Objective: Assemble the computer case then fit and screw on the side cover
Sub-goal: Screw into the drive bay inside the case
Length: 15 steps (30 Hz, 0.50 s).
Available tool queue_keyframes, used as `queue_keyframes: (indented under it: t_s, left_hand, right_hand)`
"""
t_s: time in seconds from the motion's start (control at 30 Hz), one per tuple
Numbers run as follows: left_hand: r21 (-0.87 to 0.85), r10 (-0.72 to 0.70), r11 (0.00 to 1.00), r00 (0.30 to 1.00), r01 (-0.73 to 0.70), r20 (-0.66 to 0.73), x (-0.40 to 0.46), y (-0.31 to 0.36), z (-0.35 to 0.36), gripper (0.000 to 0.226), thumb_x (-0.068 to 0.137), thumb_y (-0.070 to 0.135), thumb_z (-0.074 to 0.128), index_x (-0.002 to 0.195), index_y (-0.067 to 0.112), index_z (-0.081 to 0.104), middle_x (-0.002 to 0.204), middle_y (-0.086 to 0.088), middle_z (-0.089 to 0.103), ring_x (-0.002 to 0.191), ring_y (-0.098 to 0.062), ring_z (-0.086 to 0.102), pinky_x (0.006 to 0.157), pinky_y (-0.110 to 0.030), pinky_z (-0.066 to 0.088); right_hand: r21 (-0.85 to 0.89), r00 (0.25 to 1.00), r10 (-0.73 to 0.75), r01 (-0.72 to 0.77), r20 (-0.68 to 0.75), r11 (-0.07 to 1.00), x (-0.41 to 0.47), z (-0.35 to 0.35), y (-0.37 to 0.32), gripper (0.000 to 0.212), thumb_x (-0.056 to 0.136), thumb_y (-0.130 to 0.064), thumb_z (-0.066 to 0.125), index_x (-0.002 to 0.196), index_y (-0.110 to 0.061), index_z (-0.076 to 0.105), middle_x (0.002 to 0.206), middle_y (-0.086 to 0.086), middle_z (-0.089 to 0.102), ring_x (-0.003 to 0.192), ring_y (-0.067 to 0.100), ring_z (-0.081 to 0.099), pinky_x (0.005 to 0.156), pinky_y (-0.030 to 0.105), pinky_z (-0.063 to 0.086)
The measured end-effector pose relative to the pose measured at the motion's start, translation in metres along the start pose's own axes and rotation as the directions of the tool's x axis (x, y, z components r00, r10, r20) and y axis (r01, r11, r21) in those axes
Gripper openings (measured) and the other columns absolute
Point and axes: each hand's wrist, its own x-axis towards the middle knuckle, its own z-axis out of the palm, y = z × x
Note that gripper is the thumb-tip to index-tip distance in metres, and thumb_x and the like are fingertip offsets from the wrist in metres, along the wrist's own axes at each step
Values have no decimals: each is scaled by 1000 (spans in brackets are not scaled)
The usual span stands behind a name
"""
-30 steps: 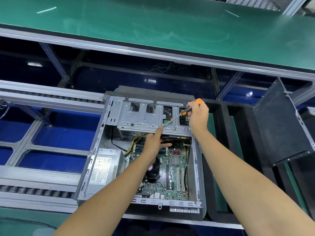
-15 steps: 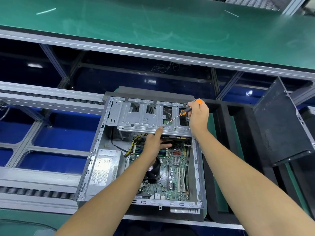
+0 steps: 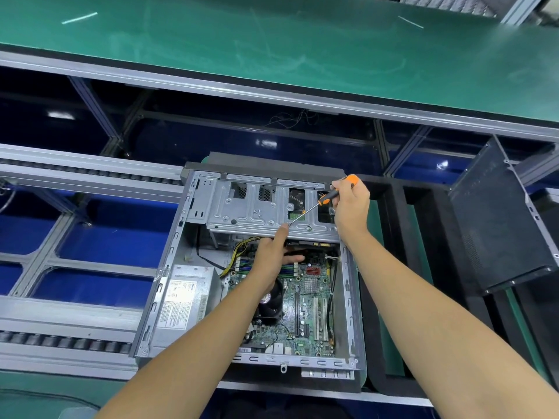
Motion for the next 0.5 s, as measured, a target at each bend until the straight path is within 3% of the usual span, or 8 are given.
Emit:
queue_keyframes:
  t_s: [0.2, 0.3, 0.4, 0.5]
  left_hand:
    - [13, 14, 1000, 1000, -14, 0, 1, -1, -1, 59, 65, 79, 66, 82, 29, 40, 79, 4, 39, 76, -32, 77, 110, -54, 37]
    - [29, 18, 999, 1000, -18, 5, 1, 0, 0, 66, 61, 83, 69, 83, 28, 40, 79, 4, 41, 76, -31, 77, 107, -51, 39]
    - [35, 15, 999, 1000, -16, 12, 0, 1, 0, 76, 50, 90, 71, 78, 28, 37, 78, 6, 38, 77, -31, 77, 95, -43, 43]
    - [42, 16, 999, 999, -17, 34, 1, 1, -1, 73, 53, 89, 72, 76, 29, 36, 77, 7, 35, 79, -31, 77, 86, -39, 42]
  right_hand:
    - [-1, 1000, 11, -11, -8, 1000, -1, 1, -2, 27, 97, -13, 56, 70, -17, 55, 49, -13, 50, 46, 1, 44, 44, 18, 37]
    - [5, 1000, 21, -21, -5, 1000, -1, 1, -3, 24, 96, -12, 57, 72, -14, 55, 53, -9, 51, 50, 6, 47, 47, 24, 40]
    - [4, 1000, 24, -24, -4, 1000, -1, 1, -3, 23, 96, -12, 57, 73, -13, 55, 54, -6, 52, 52, 9, 48, 50, 28, 41]
    - [1, 1000, 21, -21, -6, 1000, -1, 1, -3, 24, 95, -12, 58, 71, -14, 54, 53, -9, 50, 51, 8, 47, 49, 27, 41]
